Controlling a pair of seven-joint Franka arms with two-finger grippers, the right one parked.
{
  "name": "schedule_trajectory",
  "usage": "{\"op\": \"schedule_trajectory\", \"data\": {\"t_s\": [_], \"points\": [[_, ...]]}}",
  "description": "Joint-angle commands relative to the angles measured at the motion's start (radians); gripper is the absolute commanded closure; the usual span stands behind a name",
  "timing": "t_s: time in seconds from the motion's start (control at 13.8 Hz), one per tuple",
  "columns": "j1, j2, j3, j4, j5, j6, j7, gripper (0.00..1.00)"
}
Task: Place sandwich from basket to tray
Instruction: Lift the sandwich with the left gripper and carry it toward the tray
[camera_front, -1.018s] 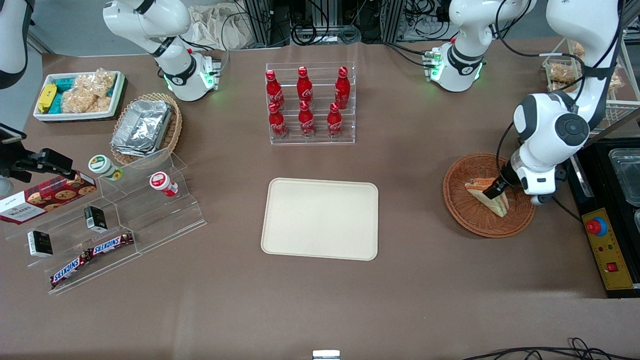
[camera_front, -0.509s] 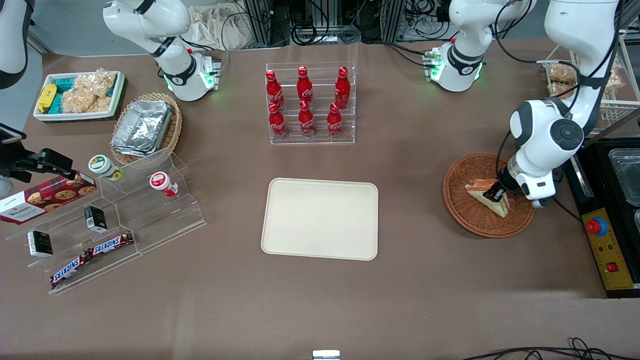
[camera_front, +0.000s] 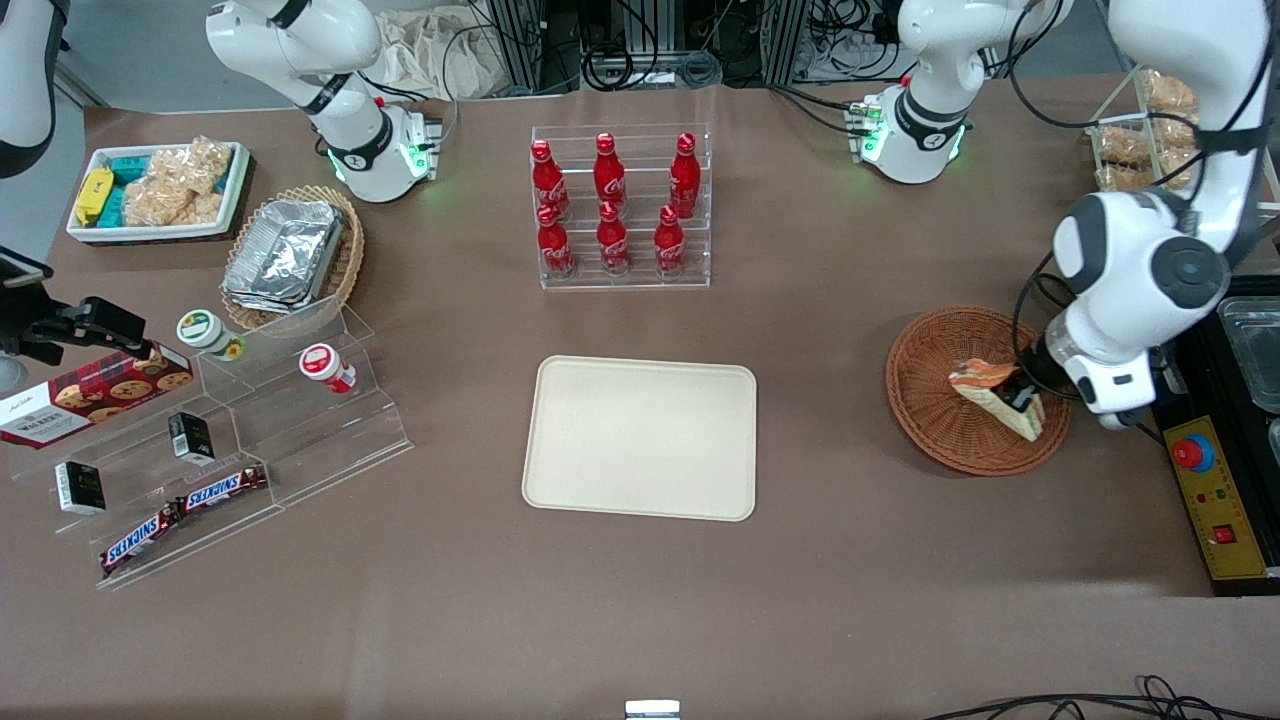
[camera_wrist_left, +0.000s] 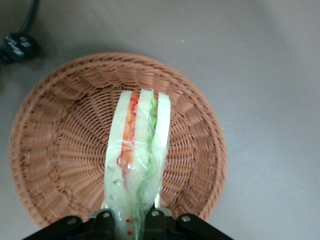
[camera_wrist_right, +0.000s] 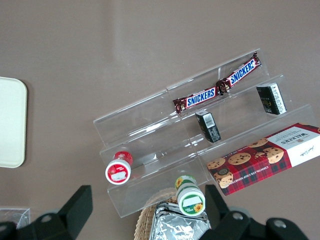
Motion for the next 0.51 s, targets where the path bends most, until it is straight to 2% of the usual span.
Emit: {"op": "schedule_trajectory", "data": {"t_s": [0.0, 0.15, 0.29, 0.44], "points": [[-0.011, 0.065, -0.049, 0.255, 0.021, -0.231, -0.022, 1.0], [-0.011, 0.091, -0.099, 0.415, 0.018, -0.344, -0.007, 1.0], [-0.011, 0.114, -0.196, 0.551, 0.018, -0.461, 0.004, 1.0], [-0.018, 0.143, -0.308, 0.631, 0.018, -0.463, 0.046, 1.0]]}}
